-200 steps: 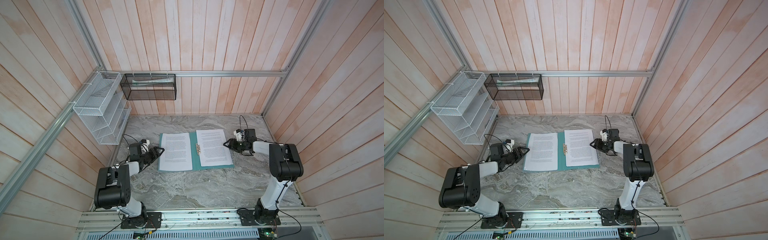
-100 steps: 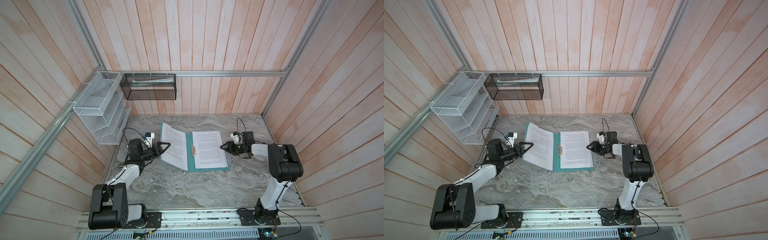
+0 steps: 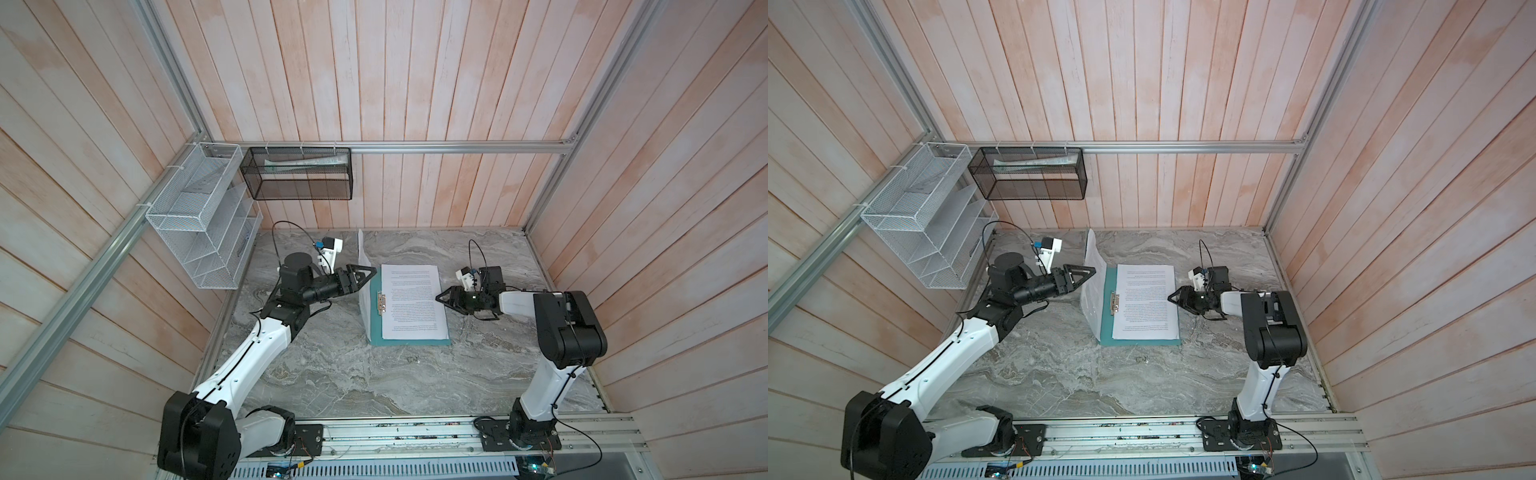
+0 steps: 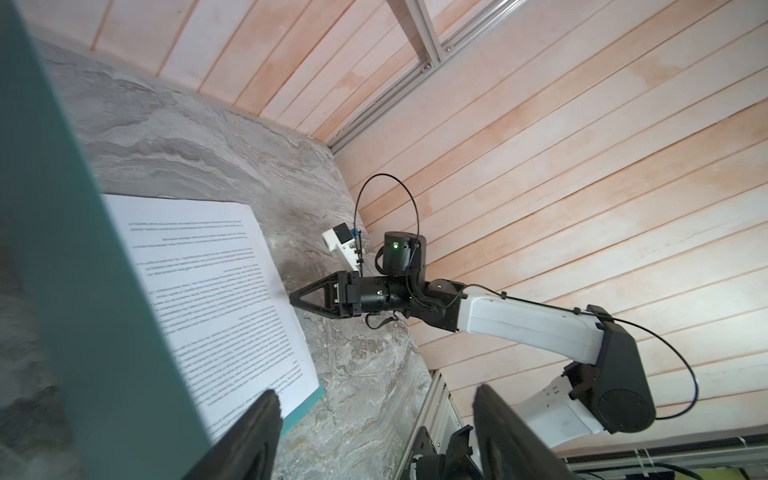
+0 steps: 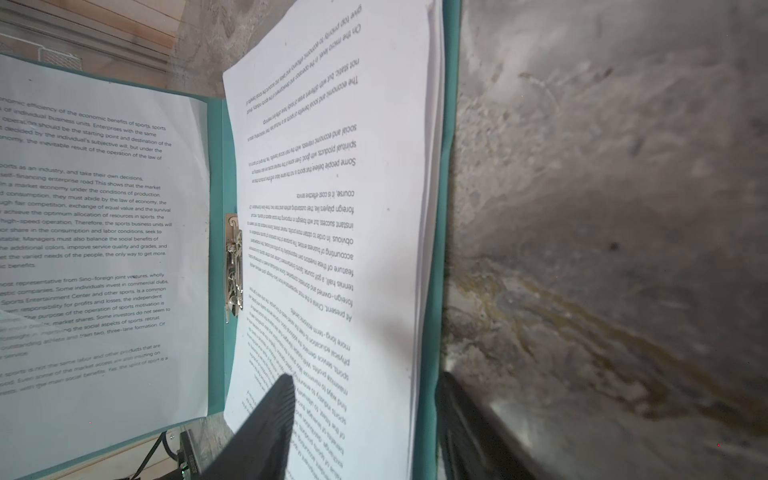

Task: Put the files into the folder
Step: 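Lift the near teal cover with left gripper and fold it over the sheets, then release the closed cover and draw left gripper back while right gripper withdraws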

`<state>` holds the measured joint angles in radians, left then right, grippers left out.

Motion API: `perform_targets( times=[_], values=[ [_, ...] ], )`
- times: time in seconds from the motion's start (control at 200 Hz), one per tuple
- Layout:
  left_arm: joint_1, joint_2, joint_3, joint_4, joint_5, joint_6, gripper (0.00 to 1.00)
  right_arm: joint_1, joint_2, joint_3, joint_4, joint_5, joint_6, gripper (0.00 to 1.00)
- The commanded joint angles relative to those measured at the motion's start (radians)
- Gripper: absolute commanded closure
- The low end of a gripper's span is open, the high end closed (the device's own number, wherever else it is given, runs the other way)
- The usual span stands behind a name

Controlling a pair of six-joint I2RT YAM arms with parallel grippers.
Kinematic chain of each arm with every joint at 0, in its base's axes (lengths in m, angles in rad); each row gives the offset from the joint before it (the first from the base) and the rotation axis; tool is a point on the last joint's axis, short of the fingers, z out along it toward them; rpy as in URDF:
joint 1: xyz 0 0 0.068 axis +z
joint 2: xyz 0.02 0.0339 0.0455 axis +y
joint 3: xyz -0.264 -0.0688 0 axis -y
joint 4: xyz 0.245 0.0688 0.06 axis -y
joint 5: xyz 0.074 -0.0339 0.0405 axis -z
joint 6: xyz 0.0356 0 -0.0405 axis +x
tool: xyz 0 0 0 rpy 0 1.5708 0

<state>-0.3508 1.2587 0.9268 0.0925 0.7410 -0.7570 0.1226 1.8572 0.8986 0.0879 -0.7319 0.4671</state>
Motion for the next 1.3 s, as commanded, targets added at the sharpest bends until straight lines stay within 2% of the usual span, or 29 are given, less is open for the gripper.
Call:
perform_targets(
  times=[0.0, 0.155, 0.3, 0.465, 0.56, 0.695, 0.75, 0.825, 0.925, 1.025, 1.135, 1.226, 1.296],
  values=[
    [-0.078, 0.087, 0.067, 0.006, -0.067, -0.01, 0.25, 0.008, 0.027, -0.04, -0.022, 0.03, 0.044, 0.42],
    [-0.176, 0.256, 0.148, 0.068, -0.052, -0.013, 0.25, 0.001, 0.018, -0.052, 0.038, 0.018, 0.078, 0.42],
    [-0.218, 0.438, 0.214, 0.164, -0.015, -0.039, 0.26, 0.0, 0.022, -0.053, 0.051, -0.001, 0.089, 0.42],
    [-0.275, 0.548, 0.361, 0.146, -0.008, -0.019, 0.26, -0.016, -0.038, -0.092, 0.058, 0.03, 0.11, 0.42],
    [-0.286, 0.577, 0.413, 0.129, 0.001, -0.011, 0.26, -0.036, -0.067, -0.09, 0.016, 0.102, 0.121, 0.41],
    [-0.29, 0.554, 0.402, 0.094, -0.041, 0.039, 0.26, -0.047, -0.135, -0.085, -0.043, 0.24, 0.108, 0.4],
    [-0.29, 0.528, 0.382, 0.063, -0.083, 0.074, 0.24, -0.046, -0.164, -0.066, -0.097, 0.319, 0.097, 0.4],
    [-0.29, 0.472, 0.327, 0.037, -0.181, 0.117, 0.21, -0.047, -0.209, -0.052, -0.127, 0.371, 0.066, 0.4],
    [-0.299, 0.369, 0.211, 0.028, -0.379, 0.178, 0.0, -0.031, -0.271, -0.067, -0.118, 0.41, 0.02, 0.39],
    [-0.315, 0.273, 0.097, -0.002, -0.624, 0.241, 0.0, -0.015, -0.292, -0.07, -0.138, 0.399, 0.004, 0.39],
    [-0.323, 0.172, -0.063, 0.066, -0.782, 0.281, 0.0, 0.061, -0.412, -0.147, -0.096, 0.486, -0.003, 0.4],
    [-0.323, 0.088, -0.214, 0.215, -0.824, 0.317, 0.0, 0.191, -0.556, -0.206, -0.074, 0.654, -0.052, 0.37],
    [-0.323, 0.029, -0.321, 0.326, -0.854, 0.362, 0.0, 0.292, -0.641, -0.232, -0.065, 0.815, -0.085, 0.27]
  ],
)
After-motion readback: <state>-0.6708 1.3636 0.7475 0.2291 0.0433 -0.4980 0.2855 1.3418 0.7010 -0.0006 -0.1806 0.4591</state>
